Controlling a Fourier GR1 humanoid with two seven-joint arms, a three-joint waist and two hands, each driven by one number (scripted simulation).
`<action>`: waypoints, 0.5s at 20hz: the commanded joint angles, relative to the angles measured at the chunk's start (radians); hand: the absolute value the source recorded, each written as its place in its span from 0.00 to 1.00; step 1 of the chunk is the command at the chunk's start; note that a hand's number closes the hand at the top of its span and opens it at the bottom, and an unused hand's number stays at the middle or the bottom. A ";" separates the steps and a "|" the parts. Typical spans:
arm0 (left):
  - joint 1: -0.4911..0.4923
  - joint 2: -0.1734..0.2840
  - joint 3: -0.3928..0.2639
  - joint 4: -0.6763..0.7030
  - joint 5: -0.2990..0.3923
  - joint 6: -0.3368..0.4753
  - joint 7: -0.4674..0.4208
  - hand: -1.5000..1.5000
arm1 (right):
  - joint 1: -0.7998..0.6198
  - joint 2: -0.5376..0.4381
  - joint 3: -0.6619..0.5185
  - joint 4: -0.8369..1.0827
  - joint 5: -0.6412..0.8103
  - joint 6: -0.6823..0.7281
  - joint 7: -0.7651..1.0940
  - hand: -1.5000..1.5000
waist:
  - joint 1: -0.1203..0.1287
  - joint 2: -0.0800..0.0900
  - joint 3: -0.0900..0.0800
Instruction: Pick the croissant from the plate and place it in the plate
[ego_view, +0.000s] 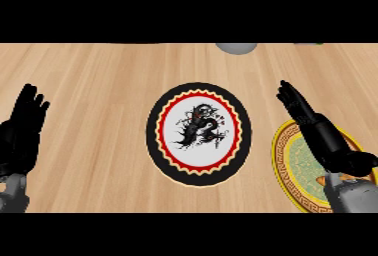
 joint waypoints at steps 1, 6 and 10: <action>0.040 -0.034 -0.016 -0.043 -0.024 -0.012 -0.017 0.50 | 0.030 -0.075 -0.102 0.029 -0.043 0.074 -0.043 1.00 | 0.011 0.024 0.019; -0.018 0.006 -0.072 0.085 -0.043 -0.124 -0.023 0.50 | 0.041 -0.280 -0.384 0.215 -0.350 0.317 -0.040 1.00 | -0.020 0.034 0.021; 0.046 -0.025 -0.088 0.095 -0.013 -0.142 -0.029 0.50 | 0.118 -0.248 -0.488 0.249 -0.113 -0.009 -0.177 0.00 | -0.060 0.029 0.024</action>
